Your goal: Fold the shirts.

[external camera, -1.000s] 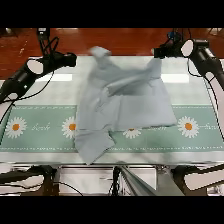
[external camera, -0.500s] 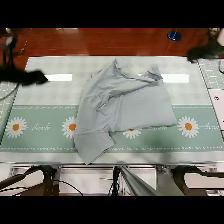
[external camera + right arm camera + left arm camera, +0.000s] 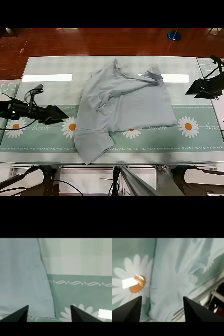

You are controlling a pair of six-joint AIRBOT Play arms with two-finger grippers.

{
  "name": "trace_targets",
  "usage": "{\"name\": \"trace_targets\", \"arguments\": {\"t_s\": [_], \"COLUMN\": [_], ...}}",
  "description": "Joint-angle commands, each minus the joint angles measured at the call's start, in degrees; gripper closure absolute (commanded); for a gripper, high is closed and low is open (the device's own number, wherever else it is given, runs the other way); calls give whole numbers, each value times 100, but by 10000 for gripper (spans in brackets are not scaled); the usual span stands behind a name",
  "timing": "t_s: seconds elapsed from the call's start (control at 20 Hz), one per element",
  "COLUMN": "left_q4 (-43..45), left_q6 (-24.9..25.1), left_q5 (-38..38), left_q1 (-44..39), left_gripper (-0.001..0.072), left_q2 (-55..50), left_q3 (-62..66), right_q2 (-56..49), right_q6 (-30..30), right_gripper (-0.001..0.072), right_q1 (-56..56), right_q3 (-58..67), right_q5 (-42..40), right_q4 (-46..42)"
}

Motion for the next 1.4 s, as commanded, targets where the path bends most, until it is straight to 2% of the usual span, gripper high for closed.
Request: {"name": "trace_targets", "arguments": {"t_s": [0.0,0.15,0.3,0.35,0.4,0.45,0.5,0.55,0.7,0.85,0.95,1.35], "left_q4": [389,452,433,433,433,431,431,431,433,433,433,431], "left_q6": [-400,-485,-728,-820,-916,-929,-929,-929,-835,-820,-820,-691], "left_q5": [293,374,872,1036,1180,1266,1287,1285,1115,1014,1016,1012], "left_q1": [-645,-1172,-1561,-1659,-1742,-1821,-1867,-1864,-1840,-1847,-1847,-1847], "left_gripper": [88,88,94,120,249,501,639,675,676,676,676,676], "left_q2": [-160,-420,-678,-745,-813,-870,-907,-911,-887,-887,-887,-887], "left_q3": [-184,-184,-181,-181,-181,-181,-181,-181,-181,-181,-181,-181], "right_q2": [0,0,0,0,0,0,0,0,-2,-7,-7,-7], "right_q6": [-157,-157,-155,-157,-157,-157,-160,-195,-345,-789,-979,-1056], "right_gripper": [122,123,122,122,122,122,122,122,117,113,113,115], "right_q1": [-114,-114,-114,-114,-114,-114,-114,-116,-149,-326,-402,-487], "right_q3": [-212,-214,-214,-214,-214,-214,-214,-214,-437,-1233,-1757,-2291], "right_q5": [98,120,149,168,170,170,170,186,116,46,-52,-271], "right_q4": [308,306,310,308,310,308,308,299,221,789,841,973]}}
